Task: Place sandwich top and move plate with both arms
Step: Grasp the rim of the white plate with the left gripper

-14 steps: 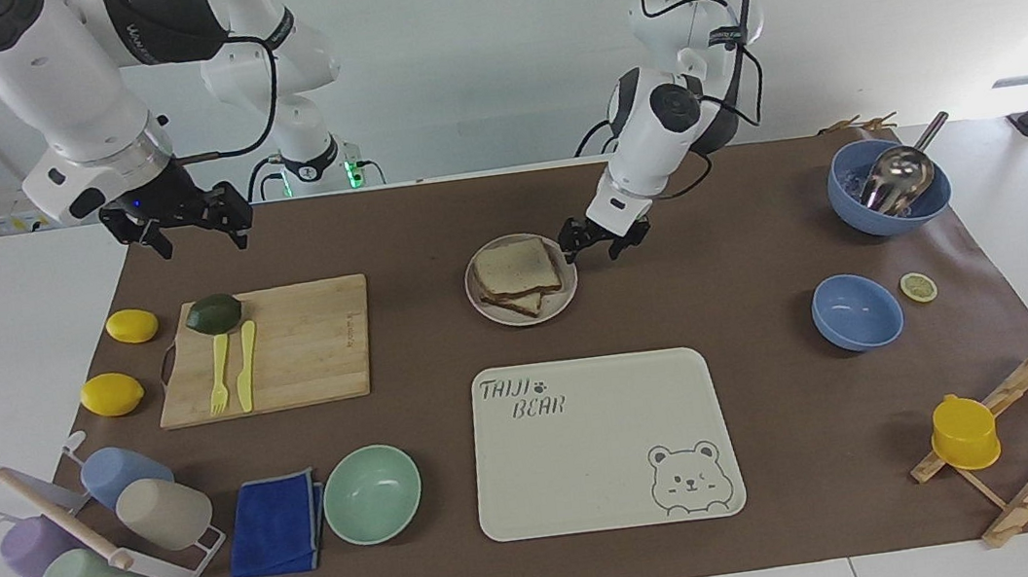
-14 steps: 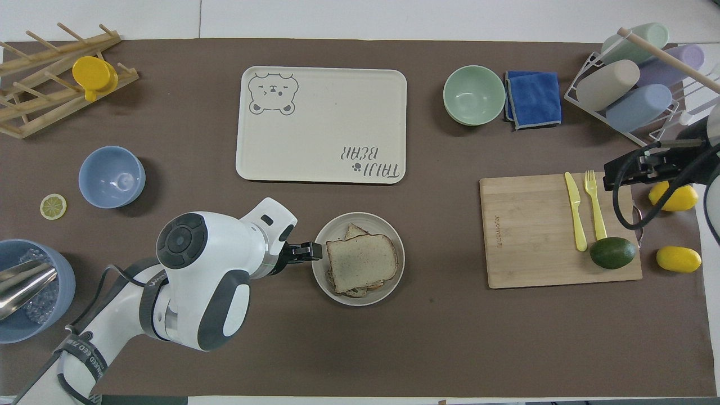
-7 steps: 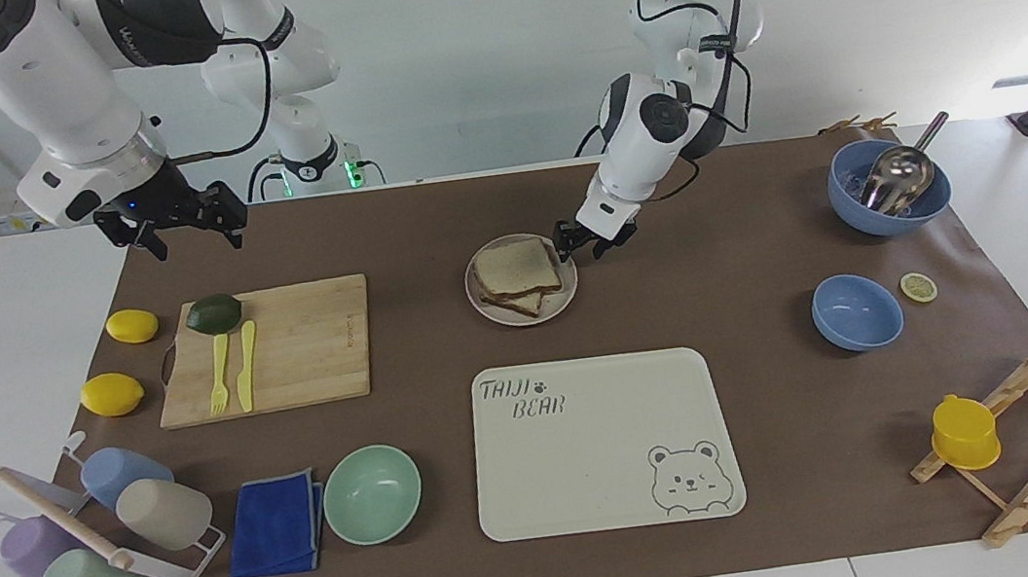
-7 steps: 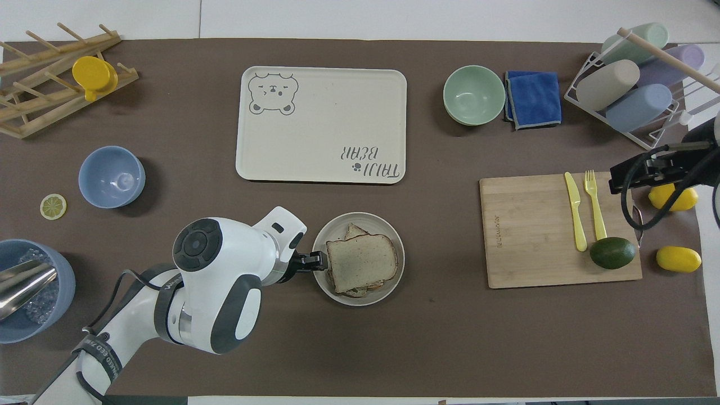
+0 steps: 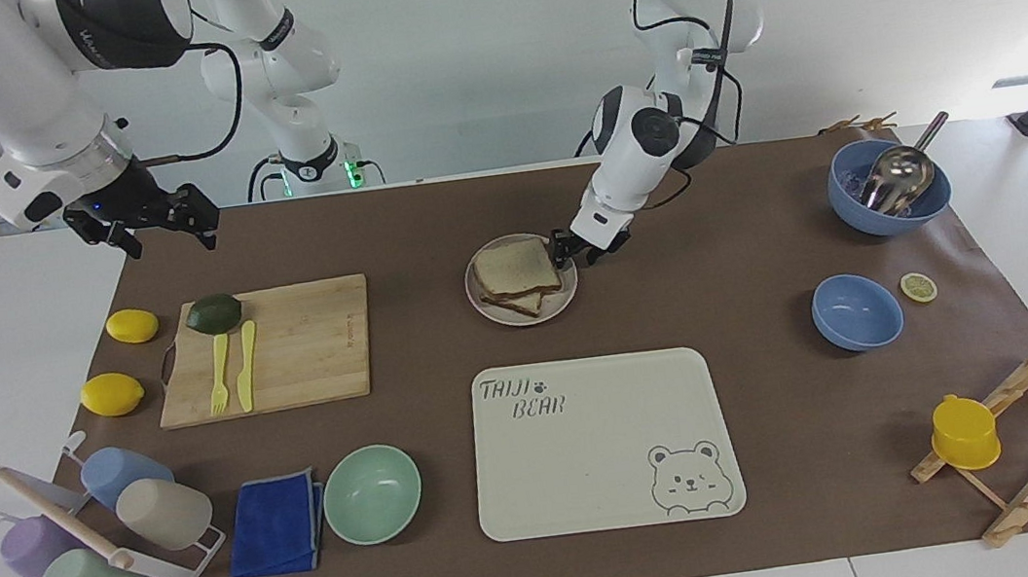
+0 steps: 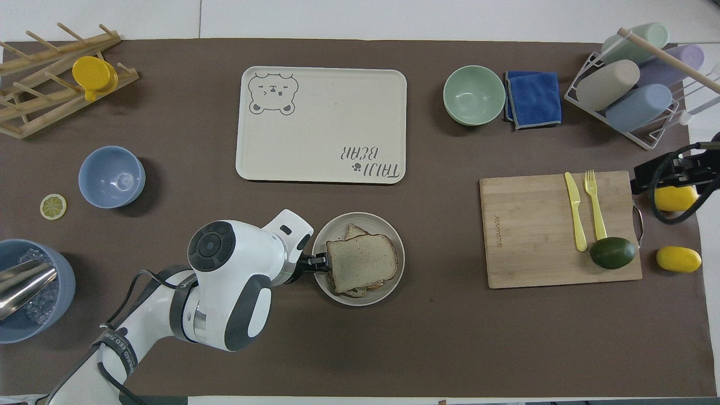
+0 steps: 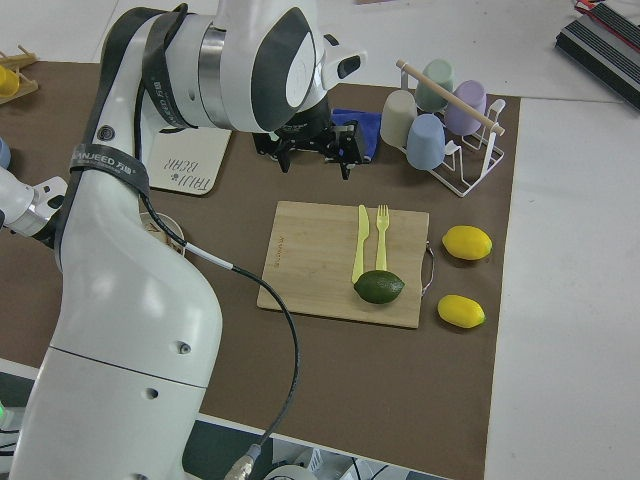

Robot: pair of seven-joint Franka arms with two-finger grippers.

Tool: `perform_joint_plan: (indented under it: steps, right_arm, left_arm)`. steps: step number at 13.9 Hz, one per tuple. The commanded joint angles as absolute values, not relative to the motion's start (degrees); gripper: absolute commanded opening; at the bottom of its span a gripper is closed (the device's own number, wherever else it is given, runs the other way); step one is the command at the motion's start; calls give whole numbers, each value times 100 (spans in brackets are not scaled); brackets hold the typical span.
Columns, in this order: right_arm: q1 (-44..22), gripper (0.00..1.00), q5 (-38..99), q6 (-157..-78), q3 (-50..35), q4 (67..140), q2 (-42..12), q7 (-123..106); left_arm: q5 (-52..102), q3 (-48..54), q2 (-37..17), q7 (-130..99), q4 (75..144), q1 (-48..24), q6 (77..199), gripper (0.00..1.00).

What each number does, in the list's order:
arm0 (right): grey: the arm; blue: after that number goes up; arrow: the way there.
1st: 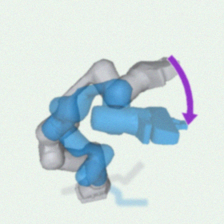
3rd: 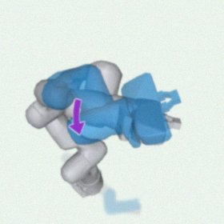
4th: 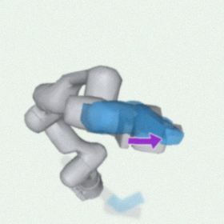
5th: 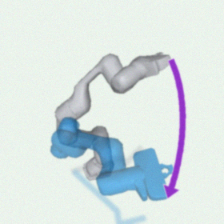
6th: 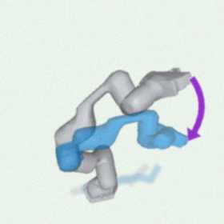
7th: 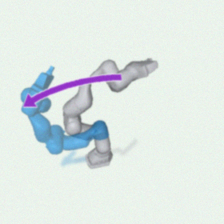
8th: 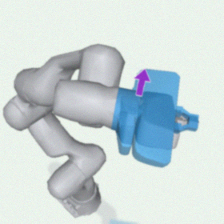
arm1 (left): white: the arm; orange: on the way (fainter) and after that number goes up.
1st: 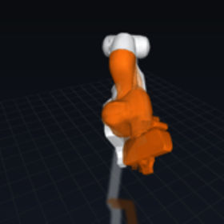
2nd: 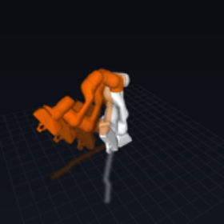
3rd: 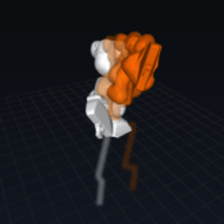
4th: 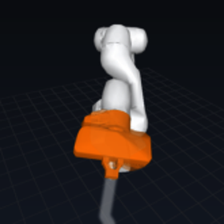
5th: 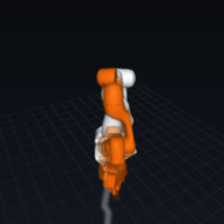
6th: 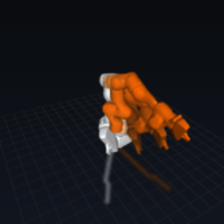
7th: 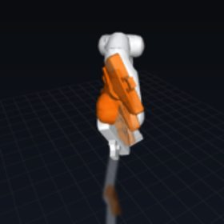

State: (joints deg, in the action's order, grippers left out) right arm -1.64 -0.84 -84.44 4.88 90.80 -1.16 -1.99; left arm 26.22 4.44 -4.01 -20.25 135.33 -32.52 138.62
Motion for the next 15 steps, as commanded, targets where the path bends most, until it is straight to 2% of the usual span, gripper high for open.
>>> perform_joint_plan:
  steps: [1,3,4,5,10,12,15]
  right_arm:
    - [-62,100,-106,-8551,500,9176,-26,-640]
    - [-97,100,-79,-8543,527,9150,-26,-598]
    - [-105,100,-62,-8560,553,9141,-26,-511]
    - [-105,100,-62,-8561,580,9141,-18,-440]
    - [-88,100,-35,-8526,633,9193,0,-439]
    - [-105,100,-35,-8525,633,9220,18,-439]
    - [-114,100,-35,-8525,633,9220,18,-439]
  left_arm:
    - [2768,369,-396,-2057,13623,-3419,14062,57]
    - [2777,369,-396,-2057,13623,-3428,14062,38]
    - [2769,369,-396,-2048,13623,-3436,14062,22]
    - [2777,369,-396,-2048,13623,-3506,14062,0]
    - [2777,360,-369,-1917,13570,-3463,14010,0]
    - [2777,360,-221,-1487,13448,-3157,13774,0]
    - [2777,352,-237,-1389,12371,-2446,12433,0]
